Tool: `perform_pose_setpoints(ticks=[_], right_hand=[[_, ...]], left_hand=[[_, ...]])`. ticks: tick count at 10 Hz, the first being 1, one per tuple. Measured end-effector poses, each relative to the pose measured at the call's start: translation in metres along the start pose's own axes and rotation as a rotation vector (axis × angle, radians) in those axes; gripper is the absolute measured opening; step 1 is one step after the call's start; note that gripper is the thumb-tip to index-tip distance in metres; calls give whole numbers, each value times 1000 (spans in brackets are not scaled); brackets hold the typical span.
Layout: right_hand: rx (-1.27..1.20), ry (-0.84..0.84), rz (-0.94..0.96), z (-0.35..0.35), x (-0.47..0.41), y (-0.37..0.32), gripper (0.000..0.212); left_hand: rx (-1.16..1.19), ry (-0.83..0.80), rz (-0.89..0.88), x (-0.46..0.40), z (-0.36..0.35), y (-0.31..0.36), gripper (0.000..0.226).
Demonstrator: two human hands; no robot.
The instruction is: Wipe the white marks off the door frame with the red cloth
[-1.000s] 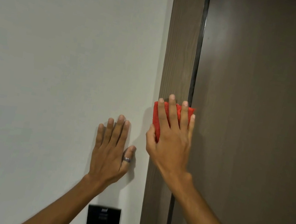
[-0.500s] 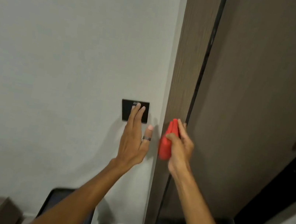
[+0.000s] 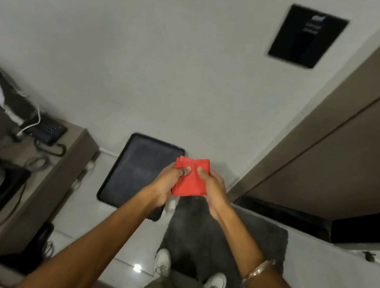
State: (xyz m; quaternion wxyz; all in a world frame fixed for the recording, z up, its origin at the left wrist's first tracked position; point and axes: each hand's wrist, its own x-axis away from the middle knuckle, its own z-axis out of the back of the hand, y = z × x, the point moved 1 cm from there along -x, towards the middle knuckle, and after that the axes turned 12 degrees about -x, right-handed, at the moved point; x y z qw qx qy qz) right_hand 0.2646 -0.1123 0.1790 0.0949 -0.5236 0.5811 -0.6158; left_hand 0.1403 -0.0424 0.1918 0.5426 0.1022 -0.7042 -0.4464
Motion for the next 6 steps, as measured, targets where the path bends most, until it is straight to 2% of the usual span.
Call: perform_pose_setpoints(ticks=[2,3,4,5,6], right_hand=[[311,10,-139,-48,-46,91,23],[499,78,-219,-80,-85,143,29],[601,71,-226,-92,-113,172,27],[771,48,-188,-106,-144,188,21],[818,66,-129,-115,-151,183,23]], left_hand=[[-84,124,95,-46,78,-76,29],[-120,200,152,-96,122,-119,39],[-170,242,152,-128,141,-145,43],[-253,293,95,-157,152,-166,49],[-390,379,0,-160,153,-162,51]])
